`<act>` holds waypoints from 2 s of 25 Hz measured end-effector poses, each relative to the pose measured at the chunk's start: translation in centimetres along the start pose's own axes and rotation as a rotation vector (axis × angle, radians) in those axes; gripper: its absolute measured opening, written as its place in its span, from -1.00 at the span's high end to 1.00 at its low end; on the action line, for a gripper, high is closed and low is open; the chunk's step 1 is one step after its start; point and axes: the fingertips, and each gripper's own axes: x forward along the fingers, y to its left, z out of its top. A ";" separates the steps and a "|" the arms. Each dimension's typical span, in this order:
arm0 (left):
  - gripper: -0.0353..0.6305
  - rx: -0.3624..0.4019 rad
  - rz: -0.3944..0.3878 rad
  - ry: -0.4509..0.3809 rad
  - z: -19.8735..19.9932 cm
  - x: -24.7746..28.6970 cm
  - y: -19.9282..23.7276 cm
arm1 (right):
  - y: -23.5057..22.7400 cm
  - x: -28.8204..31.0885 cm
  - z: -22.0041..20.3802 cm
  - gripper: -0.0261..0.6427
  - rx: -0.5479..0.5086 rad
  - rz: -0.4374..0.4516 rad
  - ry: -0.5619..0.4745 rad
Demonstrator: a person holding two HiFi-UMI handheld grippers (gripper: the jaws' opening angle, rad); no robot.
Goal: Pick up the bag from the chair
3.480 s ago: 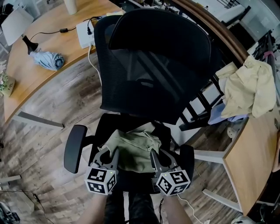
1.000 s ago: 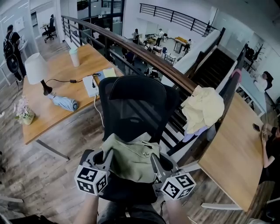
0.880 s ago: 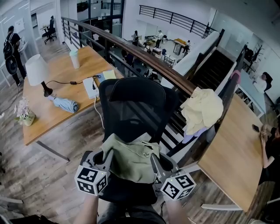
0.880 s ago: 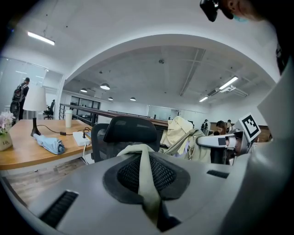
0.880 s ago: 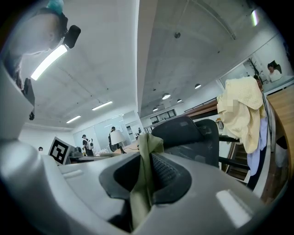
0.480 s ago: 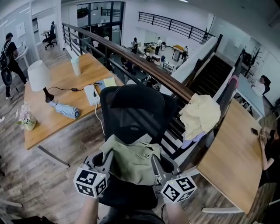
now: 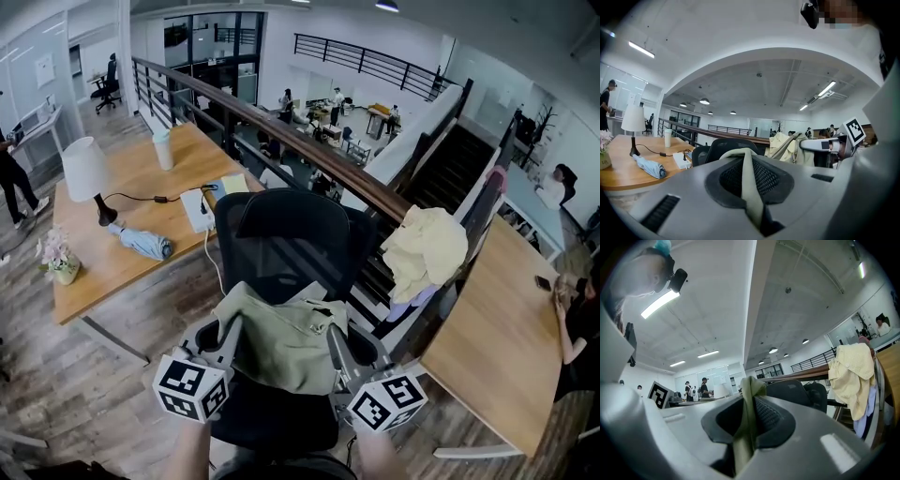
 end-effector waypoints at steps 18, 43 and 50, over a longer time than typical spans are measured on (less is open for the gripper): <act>0.83 0.039 -0.016 -0.095 5.5 -0.6 -1.1 | 1.2 -0.5 5.6 0.74 -0.071 0.015 -0.094; 0.83 0.044 -0.031 -0.212 9.3 -2.9 -2.0 | 3.9 -0.8 9.3 0.74 -0.160 0.029 -0.153; 0.83 0.039 -0.026 -0.228 9.6 -4.2 -2.1 | 4.9 -1.1 9.3 0.74 -0.177 0.032 -0.159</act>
